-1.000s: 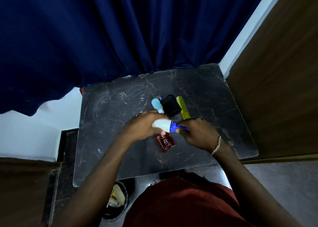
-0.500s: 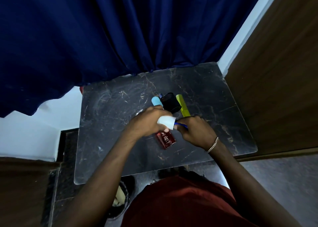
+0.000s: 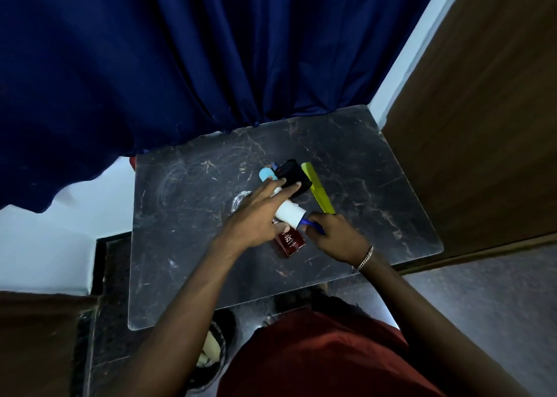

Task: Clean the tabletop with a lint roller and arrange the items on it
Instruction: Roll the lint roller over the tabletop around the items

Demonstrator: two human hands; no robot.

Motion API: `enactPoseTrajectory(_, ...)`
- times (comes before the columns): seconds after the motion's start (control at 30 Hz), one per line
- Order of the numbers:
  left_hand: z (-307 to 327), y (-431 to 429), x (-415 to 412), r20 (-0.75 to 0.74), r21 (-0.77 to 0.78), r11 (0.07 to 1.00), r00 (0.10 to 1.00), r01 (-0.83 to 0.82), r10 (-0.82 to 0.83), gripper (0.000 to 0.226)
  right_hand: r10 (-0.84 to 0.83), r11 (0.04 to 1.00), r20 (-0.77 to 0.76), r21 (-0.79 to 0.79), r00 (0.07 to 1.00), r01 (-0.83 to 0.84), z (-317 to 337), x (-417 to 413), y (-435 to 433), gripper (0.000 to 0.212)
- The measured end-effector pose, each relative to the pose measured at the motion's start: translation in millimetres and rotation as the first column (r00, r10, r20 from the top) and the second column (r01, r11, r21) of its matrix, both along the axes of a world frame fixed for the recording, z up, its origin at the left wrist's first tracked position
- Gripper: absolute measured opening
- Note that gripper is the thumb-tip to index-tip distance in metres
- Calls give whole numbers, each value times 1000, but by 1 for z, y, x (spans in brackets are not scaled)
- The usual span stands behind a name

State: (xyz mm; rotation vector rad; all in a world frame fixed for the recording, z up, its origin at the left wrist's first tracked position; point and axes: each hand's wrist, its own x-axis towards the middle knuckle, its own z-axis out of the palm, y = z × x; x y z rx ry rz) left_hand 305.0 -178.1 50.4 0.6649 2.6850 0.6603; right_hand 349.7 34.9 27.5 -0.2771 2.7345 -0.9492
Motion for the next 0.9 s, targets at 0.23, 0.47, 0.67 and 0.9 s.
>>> enactPoseTrajectory(0.23, -25, 4, 8, -49, 41, 997, 997, -59, 61, 104, -400, 916, 146, 63, 905, 395, -62, 9, 58, 30)
enactPoseTrajectory(0.47, -41, 26, 4, 21, 94, 988, 993, -119, 117, 91, -639, 759, 143, 277, 756, 589, -93, 6, 143, 39)
enactPoseTrajectory(0.67, -50, 58, 3, 19, 105, 969, 975, -223, 222, 85, -647, 744, 175, 358, 742, 564, -110, -10, 199, 44)
enactPoseTrajectory(0.9, -68, 89, 8, -2, 26, 964, 965, -264, 264, 91, -589, 781, 186, 381, 786, 495, -125, -23, 217, 45)
